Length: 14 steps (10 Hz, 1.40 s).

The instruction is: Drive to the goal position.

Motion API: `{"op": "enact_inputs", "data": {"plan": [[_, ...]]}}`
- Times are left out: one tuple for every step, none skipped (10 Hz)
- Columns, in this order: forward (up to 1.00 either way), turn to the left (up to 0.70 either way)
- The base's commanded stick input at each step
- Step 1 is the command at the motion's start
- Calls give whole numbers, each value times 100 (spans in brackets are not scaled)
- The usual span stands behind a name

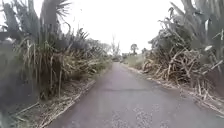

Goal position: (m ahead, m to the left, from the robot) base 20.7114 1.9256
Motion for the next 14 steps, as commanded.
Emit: {"op": "enact_inputs", "data": {"plan": [[100, -15], [100, -1], [100, 0], [100, 0], [100, -40], [100, -40], [100, -40], [100, -40], [100, 0], [100, 0], [100, 0], [100, 0], [100, 0], [100, 0]]}}
